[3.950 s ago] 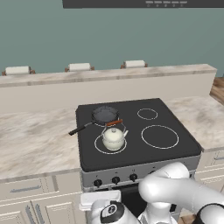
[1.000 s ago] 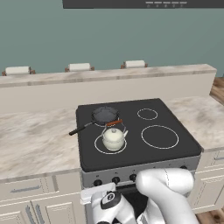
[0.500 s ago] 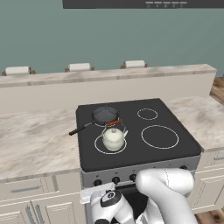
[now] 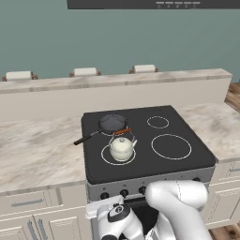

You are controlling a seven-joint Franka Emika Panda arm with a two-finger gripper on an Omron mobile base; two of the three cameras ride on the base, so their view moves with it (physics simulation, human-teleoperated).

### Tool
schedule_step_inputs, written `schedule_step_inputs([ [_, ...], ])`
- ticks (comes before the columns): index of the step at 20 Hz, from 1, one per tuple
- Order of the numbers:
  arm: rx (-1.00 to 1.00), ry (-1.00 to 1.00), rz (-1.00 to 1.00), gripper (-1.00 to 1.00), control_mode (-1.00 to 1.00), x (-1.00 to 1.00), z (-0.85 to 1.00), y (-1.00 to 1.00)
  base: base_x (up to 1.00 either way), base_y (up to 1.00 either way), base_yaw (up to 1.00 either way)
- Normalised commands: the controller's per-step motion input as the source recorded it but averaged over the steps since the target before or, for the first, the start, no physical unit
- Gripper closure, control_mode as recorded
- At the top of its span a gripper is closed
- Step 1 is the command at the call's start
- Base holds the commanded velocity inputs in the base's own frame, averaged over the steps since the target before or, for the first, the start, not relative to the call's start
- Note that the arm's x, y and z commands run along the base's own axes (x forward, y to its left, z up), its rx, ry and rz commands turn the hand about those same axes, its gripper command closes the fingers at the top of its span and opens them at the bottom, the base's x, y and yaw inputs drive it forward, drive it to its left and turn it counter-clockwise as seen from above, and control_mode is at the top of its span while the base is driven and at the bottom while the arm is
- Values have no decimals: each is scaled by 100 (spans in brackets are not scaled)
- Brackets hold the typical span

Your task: Pick the kettle from the counter and place it on a stove burner. Then turn the burner on.

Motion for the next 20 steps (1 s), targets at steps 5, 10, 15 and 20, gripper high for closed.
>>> schedule_step_inputs([
  [5,-17,0,11,100,-100,0,1,0,0,0,0],
  [10,-17,0,13,100,-100,0,8,0,0,0,0],
  [15,-18,7,21,100,-100,4,13,0,0,0,0],
  [20,-19,15,22,100,-100,12,18,3,0,0,0],
])
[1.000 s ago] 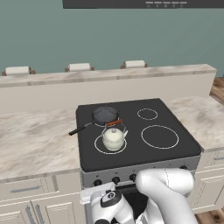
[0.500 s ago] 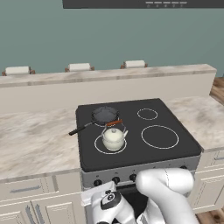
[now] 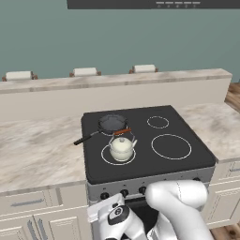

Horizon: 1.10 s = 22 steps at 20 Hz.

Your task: Pick the kettle from the counter and place it on a stove burner. Then turn the burner on.

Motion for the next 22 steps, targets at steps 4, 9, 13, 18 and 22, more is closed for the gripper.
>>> schedule_step_inputs([
  [4,-19,19,19,100,-100,18,21,7,0,0,0],
  [9,-18,24,21,100,-100,20,27,6,0,0,0],
  [13,-13,23,25,100,-100,31,31,0,0,0,0],
  [18,-17,15,29,100,-100,30,20,0,0,0,0],
  [22,-29,7,32,100,-100,28,3,0,0,0,0],
])
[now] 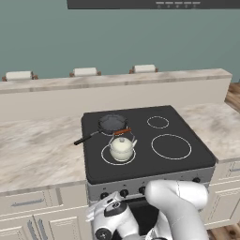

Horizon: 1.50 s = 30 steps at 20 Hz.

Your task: Pick the kettle from the counter and place it on a stove burner. Then turn the burner on.

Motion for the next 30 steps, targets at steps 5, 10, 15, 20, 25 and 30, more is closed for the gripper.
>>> schedule_step_inputs([
  [5,-36,1,35,100,-100,26,0,0,0,0,0],
  [10,-48,5,38,100,-100,25,2,3,0,0,0],
  [15,-57,12,37,100,-100,21,6,11,0,0,0],
  [20,-63,19,35,100,-100,15,11,20,0,0,0],
  [25,-63,25,33,100,-100,20,12,28,0,0,0],
  [30,-65,28,37,100,-100,19,12,34,0,0,0],
])
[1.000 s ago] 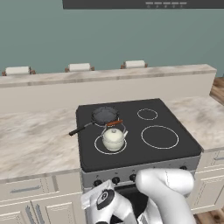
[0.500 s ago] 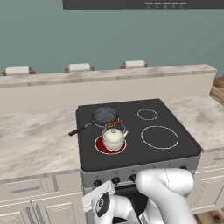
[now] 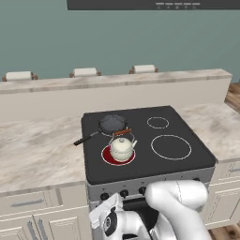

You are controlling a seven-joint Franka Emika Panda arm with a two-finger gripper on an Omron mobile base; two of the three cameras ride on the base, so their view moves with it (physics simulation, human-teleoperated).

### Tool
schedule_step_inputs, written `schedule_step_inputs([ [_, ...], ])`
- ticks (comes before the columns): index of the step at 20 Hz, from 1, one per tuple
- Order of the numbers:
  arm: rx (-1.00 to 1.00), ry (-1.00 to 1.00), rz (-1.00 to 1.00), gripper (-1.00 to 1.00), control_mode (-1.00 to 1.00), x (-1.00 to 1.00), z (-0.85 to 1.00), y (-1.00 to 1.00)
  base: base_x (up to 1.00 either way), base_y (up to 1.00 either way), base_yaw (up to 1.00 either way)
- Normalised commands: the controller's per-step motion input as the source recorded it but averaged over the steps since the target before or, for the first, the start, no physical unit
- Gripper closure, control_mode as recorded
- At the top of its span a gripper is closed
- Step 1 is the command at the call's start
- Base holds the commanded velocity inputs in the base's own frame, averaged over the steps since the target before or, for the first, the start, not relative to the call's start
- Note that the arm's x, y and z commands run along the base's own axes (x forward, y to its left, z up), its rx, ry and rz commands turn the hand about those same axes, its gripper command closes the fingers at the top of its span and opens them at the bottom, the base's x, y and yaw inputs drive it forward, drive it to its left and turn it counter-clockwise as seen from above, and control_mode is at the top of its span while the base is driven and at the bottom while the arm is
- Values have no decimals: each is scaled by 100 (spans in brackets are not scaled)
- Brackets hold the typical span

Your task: Pick the kettle from the counter and place it on a stove burner. Then turn the burner on.

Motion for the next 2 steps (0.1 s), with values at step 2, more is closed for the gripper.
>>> schedule_step_inputs([
  [2,-63,31,36,100,-100,14,4,33,0,0,0],
])
